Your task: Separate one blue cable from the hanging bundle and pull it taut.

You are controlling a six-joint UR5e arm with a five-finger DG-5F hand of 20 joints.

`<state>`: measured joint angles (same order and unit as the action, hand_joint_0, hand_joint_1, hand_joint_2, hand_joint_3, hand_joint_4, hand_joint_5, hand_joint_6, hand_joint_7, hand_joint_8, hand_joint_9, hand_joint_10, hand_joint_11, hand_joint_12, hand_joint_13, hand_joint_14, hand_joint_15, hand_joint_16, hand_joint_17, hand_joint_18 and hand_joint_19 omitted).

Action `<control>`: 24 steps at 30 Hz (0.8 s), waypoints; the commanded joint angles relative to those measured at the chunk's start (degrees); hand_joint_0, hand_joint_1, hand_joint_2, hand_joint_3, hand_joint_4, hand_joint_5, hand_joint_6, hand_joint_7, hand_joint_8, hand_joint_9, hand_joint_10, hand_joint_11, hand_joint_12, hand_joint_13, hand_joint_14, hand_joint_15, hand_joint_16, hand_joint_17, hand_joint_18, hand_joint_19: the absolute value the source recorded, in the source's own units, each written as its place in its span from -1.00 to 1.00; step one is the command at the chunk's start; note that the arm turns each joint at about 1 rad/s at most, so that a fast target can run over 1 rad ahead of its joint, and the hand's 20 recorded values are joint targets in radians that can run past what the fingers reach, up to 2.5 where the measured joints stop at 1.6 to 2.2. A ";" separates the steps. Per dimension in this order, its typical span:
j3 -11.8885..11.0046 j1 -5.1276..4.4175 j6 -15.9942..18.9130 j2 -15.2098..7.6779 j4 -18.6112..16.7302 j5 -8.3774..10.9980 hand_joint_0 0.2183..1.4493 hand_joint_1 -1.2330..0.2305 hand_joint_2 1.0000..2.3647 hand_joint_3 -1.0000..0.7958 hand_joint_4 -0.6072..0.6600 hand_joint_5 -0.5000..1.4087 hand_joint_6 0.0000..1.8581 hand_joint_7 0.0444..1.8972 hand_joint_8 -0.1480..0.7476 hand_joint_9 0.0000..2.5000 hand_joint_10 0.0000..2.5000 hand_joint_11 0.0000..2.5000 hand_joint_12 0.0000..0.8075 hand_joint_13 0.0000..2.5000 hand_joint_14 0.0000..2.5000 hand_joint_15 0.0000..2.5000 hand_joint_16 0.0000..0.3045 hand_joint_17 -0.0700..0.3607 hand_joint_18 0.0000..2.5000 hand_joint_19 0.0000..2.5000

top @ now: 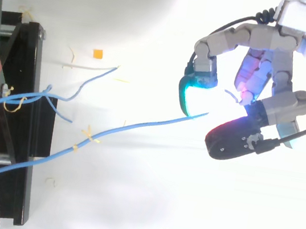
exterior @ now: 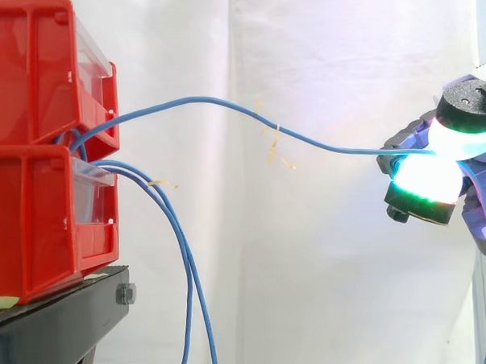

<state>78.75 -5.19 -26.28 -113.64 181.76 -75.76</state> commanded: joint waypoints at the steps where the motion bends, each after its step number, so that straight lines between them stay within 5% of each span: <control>1: 0.00 0.00 0.00 0.00 0.00 0.00 -0.11 -0.38 -0.98 -0.12 -0.06 -0.32 -0.46 0.34 -0.54 0.52 -0.99 -0.71 -0.55 0.05 -0.99 -0.69 -0.72 -0.23 -0.28 -0.53; 24: 0.00 0.00 0.00 0.00 0.00 0.00 -0.11 -0.38 -0.98 -0.13 -0.06 -0.32 -0.46 0.34 -0.54 0.52 -0.99 -0.71 -0.56 0.06 -0.99 -0.69 -0.72 -0.24 -0.27 -0.52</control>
<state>78.74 -5.19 -26.28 -113.63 181.76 -75.76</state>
